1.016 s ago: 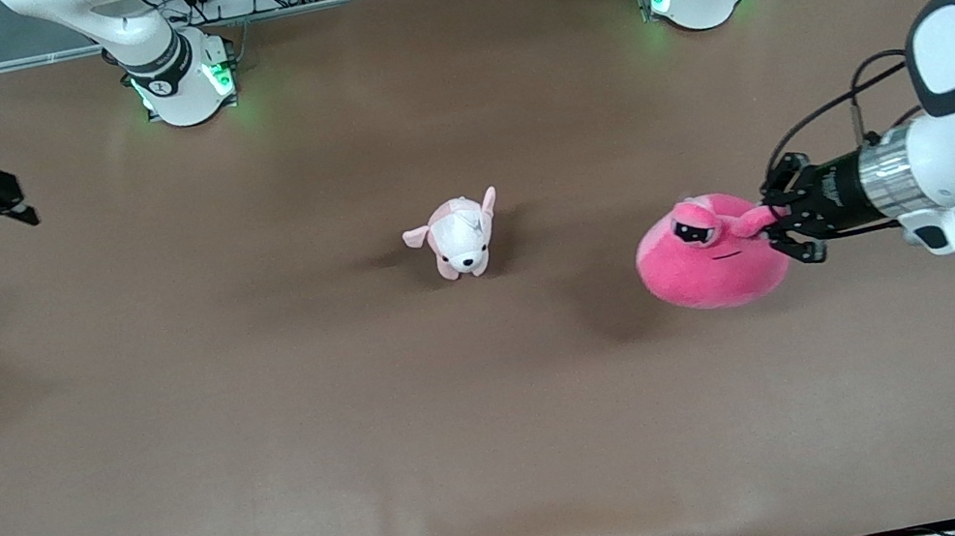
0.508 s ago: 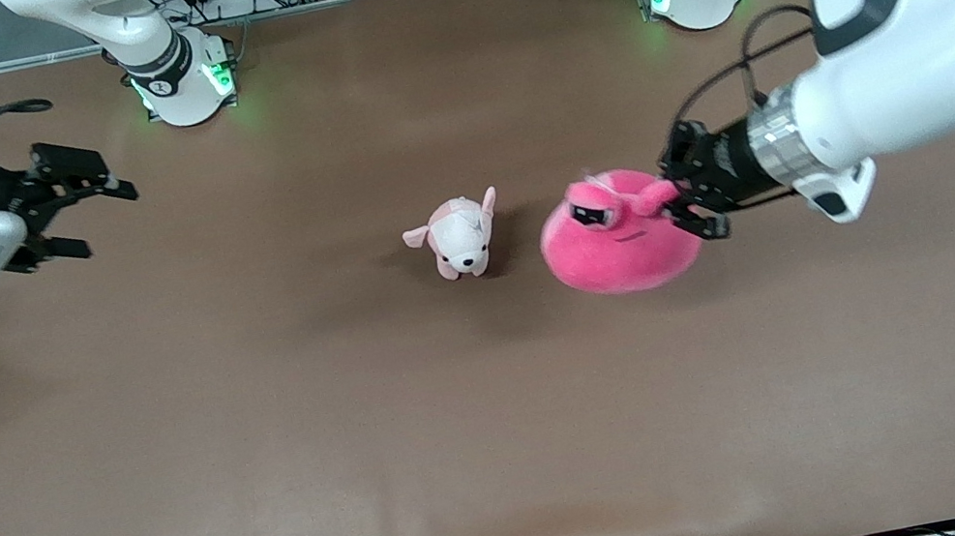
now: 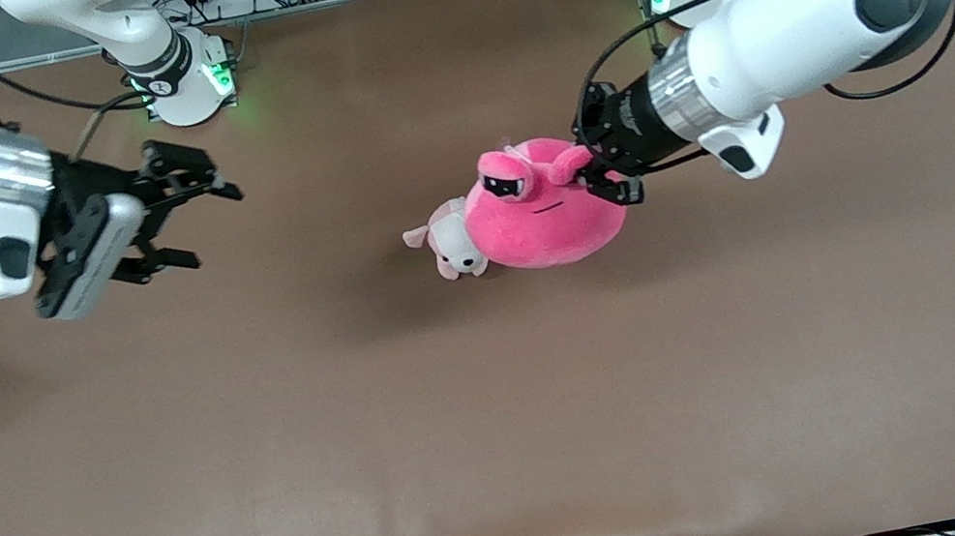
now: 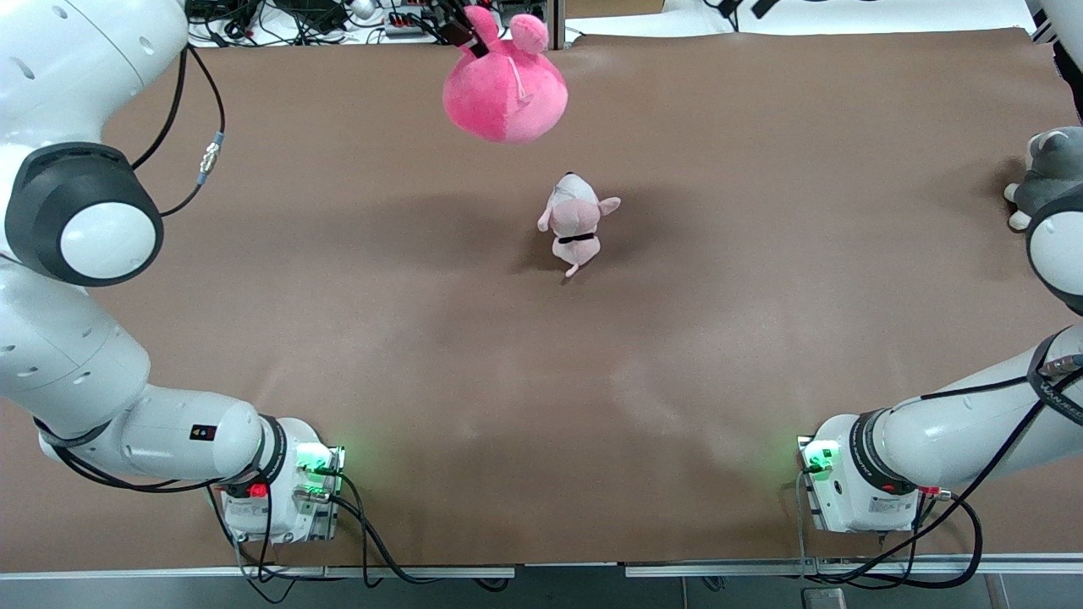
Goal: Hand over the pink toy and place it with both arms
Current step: 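Carry the pink plush toward center while the right gripper approaches, then grasp the pink plush with the right gripper beside the left gripper, then carry the pink plush with the right gripper while the left gripper withdraws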
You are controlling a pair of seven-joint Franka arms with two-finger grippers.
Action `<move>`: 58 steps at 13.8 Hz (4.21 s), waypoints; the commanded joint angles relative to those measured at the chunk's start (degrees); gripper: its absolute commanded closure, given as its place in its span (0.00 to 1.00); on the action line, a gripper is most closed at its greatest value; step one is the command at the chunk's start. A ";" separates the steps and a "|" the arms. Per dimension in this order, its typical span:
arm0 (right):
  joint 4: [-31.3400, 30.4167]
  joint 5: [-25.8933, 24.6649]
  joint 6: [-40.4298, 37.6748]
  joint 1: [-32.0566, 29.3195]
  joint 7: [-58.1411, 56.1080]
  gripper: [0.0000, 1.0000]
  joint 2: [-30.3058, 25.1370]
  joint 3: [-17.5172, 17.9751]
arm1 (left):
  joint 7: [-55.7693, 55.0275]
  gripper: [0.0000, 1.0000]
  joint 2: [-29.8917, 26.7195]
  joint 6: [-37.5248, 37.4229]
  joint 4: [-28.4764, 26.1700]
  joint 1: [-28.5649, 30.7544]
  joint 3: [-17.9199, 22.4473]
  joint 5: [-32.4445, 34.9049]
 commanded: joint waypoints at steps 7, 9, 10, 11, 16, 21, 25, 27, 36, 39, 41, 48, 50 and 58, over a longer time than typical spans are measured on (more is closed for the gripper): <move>0.87 0.89 12.28 12.34 0.50 0.00 2.49 -0.50 | -5.35 1.00 0.20 6.45 1.37 -8.50 0.05 0.11; 0.87 0.89 12.28 13.76 1.19 0.00 2.31 -0.50 | -5.44 1.00 0.29 6.71 1.37 -10.52 0.57 0.20; 1.04 0.81 12.28 14.02 1.81 0.00 2.22 -0.50 | -5.44 1.00 0.20 6.71 1.37 -10.70 0.58 0.20; 1.13 0.89 12.02 14.02 1.90 0.00 2.13 -0.50 | -5.52 1.00 0.03 6.71 1.28 -10.71 0.40 0.20; 1.13 0.54 7.37 15.17 3.83 0.00 0.73 -0.41 | -5.61 1.00 0.11 6.71 1.19 -10.79 0.22 0.20; 1.13 0.72 4.02 16.30 4.10 0.00 0.29 -0.23 | -5.61 1.00 0.02 6.71 1.19 -10.71 0.22 0.20; 1.13 -0.59 4.81 18.33 3.92 0.00 0.73 -0.32 | -5.52 1.00 0.11 6.63 1.11 -10.71 0.31 0.20; 1.13 -2.35 6.12 19.11 3.92 0.00 0.99 -0.32 | -5.52 1.00 0.11 6.71 1.11 -10.62 0.31 0.29; 1.04 -2.89 10.09 19.74 3.40 0.97 1.43 -0.41 | -5.00 1.00 0.38 6.63 1.11 -10.44 0.57 0.20; 1.04 -2.89 10.35 19.65 3.40 1.00 1.61 -0.49 | -4.65 1.00 0.38 6.71 1.28 -10.44 0.66 0.11; 1.04 -2.89 10.35 18.95 3.74 1.00 1.61 -0.58 | -4.56 1.00 0.20 6.71 1.28 -10.18 0.66 0.11; 0.78 -2.18 5.96 7.10 2.78 1.00 1.34 -1.02 | -2.46 0.00 -0.59 5.93 1.28 -8.43 1.63 0.20; 0.34 -2.45 3.60 3.41 -2.98 1.00 1.60 -1.02 | 0.17 0.00 -1.99 4.17 1.28 -5.45 1.81 0.20; -5.46 -2.62 -0.97 -10.92 -30.59 1.00 3.53 -1.11 | 35.48 0.00 -5.25 -1.80 0.93 3.79 1.98 14.77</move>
